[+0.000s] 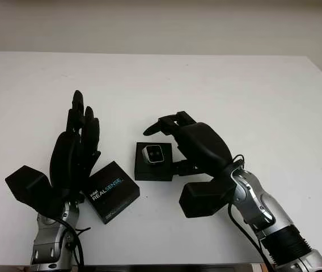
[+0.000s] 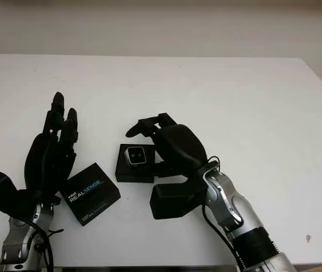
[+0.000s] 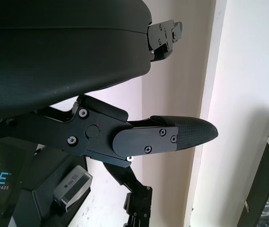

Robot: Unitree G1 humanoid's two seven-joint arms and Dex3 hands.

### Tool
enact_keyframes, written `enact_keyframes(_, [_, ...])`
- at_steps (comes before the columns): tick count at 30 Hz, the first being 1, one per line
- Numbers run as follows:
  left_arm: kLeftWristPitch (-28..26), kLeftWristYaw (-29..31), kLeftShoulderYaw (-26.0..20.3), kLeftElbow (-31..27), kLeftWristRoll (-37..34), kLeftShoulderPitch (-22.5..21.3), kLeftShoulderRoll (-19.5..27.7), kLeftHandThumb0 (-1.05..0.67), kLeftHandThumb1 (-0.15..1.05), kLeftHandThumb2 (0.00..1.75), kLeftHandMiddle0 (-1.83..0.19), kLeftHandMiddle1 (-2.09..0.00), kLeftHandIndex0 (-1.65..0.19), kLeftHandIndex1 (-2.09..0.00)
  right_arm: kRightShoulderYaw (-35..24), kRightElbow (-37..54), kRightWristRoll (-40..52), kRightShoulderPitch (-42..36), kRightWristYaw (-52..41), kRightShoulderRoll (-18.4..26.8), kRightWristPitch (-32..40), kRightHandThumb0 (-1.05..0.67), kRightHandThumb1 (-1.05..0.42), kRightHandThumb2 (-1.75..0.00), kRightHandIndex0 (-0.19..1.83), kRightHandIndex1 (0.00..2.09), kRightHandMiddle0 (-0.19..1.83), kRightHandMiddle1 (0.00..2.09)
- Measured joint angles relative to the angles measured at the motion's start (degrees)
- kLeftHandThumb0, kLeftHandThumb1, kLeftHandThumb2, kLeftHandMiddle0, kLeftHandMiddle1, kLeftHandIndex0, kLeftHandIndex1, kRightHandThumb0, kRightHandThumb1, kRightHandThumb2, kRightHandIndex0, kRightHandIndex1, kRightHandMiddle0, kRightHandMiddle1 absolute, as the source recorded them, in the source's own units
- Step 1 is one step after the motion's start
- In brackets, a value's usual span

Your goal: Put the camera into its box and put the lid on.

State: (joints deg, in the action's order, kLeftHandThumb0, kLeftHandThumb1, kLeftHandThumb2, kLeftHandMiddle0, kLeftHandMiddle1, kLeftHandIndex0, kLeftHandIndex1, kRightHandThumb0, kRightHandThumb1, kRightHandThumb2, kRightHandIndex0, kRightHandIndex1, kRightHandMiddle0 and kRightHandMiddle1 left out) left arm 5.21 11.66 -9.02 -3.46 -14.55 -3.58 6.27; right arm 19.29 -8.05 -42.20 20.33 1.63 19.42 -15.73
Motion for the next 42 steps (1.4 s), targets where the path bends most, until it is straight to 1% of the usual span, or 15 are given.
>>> enact_keyframes(7, [0.02, 0.03, -0.01, 0.00, -0.01, 0.00, -0.04, -0.69, 1.05, 0.43, 0.19, 0.00, 0.19, 0.00, 0.84, -1.24, -0.70, 0.17, 2.33, -0.09, -0.28, -0.63, -0.91, -0.06, 0.06, 0.95, 0.29, 1.15])
enact_keyframes(11, [0.22, 0.05, -0.05, 0.00, -0.12, 0.00, -0.07, -0.70, 1.05, 0.42, 0.19, 0.00, 0.19, 0.00, 1.25, -2.15, -1.80, 0.59, 3.24, -0.07, -0.34, -0.59, -0.93, -0.06, 0.06, 0.97, 0.31, 1.15])
enact_keyframes(19, [0.61, 0.30, -0.06, 0.28, -0.57, 0.00, -0.18, -0.69, 1.05, 0.44, 0.19, 0.00, 0.19, 0.00, 1.84, -3.67, -3.16, 1.06, 5.63, -0.03, -0.35, -0.52, -0.94, -0.06, 0.11, 0.96, 0.35, 1.11])
enact_keyframes(27, [0.89, 0.64, -0.08, 0.39, -0.60, 0.01, -0.17, -0.68, 1.05, 0.44, 0.19, 0.00, 0.19, 0.00, 2.77, -7.06, -4.88, 2.73, 9.31, 0.39, -1.48, -0.50, -0.95, -0.06, 0.15, 0.96, 0.41, 1.08])
enact_keyframes(28, [0.98, 0.65, -0.09, 0.39, -0.60, 0.00, -0.17, -0.69, 1.05, 0.43, 0.19, 0.00, 0.19, 0.00, 2.85, -7.42, -5.02, 2.82, 9.77, 0.43, -1.71, -0.49, -0.95, -0.06, 0.16, 0.96, 0.43, 1.09])
enact_keyframes(30, [0.99, 0.65, -0.09, 0.39, -0.62, 0.01, -0.17, -0.69, 1.05, 0.44, 0.19, 0.00, 0.19, 0.00, 2.94, -8.58, -5.17, 3.04, 11.34, 0.44, -2.64, -0.46, -0.94, -0.05, 0.20, 0.99, 0.51, 1.18])
enact_keyframes(32, [0.98, 0.62, -0.09, 0.39, -0.59, 0.02, -0.17, -0.70, 1.05, 0.43, 0.19, 0.00, 0.19, 0.00, 3.10, -9.74, -5.38, 3.16, 13.12, 0.45, -3.76, -0.43, -0.94, -0.05, 0.20, 1.05, 0.52, 1.29])
enact_keyframes(35, [0.98, 0.60, -0.09, 0.39, -0.56, 0.03, -0.17, -0.70, 1.05, 0.43, 0.19, 0.00, 0.19, 0.00, 3.62, -11.03, -6.46, 3.68, 15.58, 0.80, -5.30, -0.42, -0.94, -0.05, 0.20, 1.12, 0.50, 1.38])
enact_keyframes(42, [0.95, 0.57, -0.07, 0.38, -0.58, 0.13, -0.03, -0.72, 1.05, 0.40, 0.19, 0.00, 0.19, 0.00, 4.18, -12.34, -7.01, 4.44, 18.64, 1.73, -8.37, -0.40, -0.94, -0.05, 0.17, 1.16, 0.46, 1.45])
